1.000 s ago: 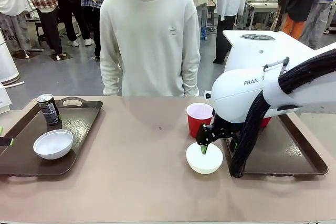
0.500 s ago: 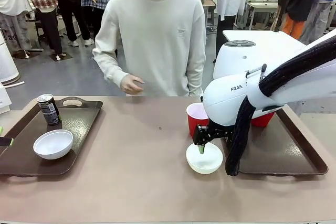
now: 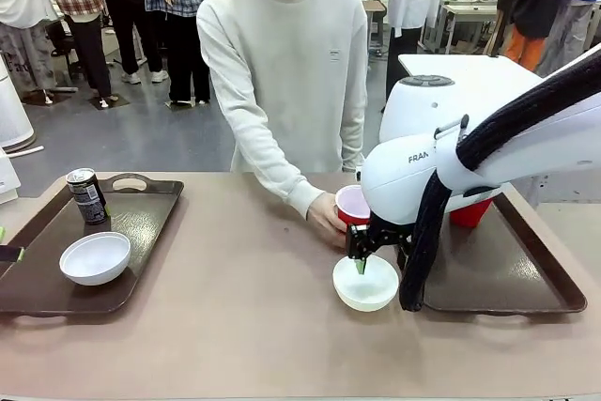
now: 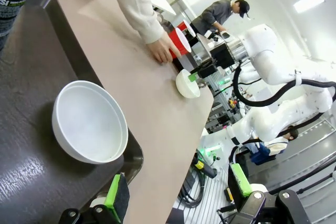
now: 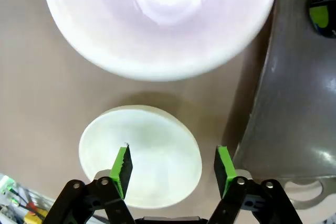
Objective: Prepare tableware on both trays.
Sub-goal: Pick up a Picnic Bowl from the table and place it on a Handle tray.
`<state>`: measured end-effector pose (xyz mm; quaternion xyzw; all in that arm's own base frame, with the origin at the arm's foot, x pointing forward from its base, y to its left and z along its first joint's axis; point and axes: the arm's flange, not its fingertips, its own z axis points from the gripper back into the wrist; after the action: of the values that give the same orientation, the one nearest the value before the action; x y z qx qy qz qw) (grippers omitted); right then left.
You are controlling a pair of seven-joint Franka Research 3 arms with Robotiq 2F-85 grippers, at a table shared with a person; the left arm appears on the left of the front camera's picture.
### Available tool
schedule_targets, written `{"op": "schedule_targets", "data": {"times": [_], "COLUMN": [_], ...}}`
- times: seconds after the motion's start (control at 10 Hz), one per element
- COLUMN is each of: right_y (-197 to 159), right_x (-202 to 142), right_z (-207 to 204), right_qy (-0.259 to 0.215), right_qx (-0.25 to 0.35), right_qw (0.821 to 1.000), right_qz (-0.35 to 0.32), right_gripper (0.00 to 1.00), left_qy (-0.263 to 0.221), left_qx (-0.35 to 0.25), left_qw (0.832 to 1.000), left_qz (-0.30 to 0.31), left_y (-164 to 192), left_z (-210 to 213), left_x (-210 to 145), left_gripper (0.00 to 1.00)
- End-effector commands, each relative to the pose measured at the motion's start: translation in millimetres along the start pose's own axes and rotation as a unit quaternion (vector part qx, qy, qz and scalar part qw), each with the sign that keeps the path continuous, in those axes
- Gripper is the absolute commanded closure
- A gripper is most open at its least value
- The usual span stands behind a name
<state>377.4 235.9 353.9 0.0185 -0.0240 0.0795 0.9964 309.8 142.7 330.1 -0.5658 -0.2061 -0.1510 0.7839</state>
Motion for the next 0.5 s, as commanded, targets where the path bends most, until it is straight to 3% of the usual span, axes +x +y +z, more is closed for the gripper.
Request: {"op": "schedule_targets", "data": {"times": [0.0,0.1,0.2,0.3,0.4], "right_y": [-7,-11,-7,-1,-3], "right_x": [-23,-23,-41,-89,-122], "right_z": [24,25,31,52,71], "right_qy": [-0.037,-0.036,-0.019,0.002,-0.018], "right_qx": [-0.002,-0.002,-0.015,-0.063,-0.064], "right_qw": [0.999,0.999,0.999,0.998,0.998], "right_qz": [-0.008,-0.019,-0.03,-0.017,-0.005], "right_gripper": [0.22,0.58,0.58,0.58,0.58], "left_qy": [-0.006,-0.006,-0.006,-0.006,-0.006], "left_qx": [-0.005,-0.005,-0.005,-0.005,-0.005], "left_qw": [1.0,1.0,1.0,1.0,1.0], "left_qz": [-0.005,-0.005,-0.005,-0.005,-0.005], "left_y": [-2,-2,-2,-2,-2], "left_z": [1,1,1,1,1], "left_x": [-1,-1,-1,-1,-1], "left_gripper": [0.0,0.0,0.0,0.0,0.0]}}
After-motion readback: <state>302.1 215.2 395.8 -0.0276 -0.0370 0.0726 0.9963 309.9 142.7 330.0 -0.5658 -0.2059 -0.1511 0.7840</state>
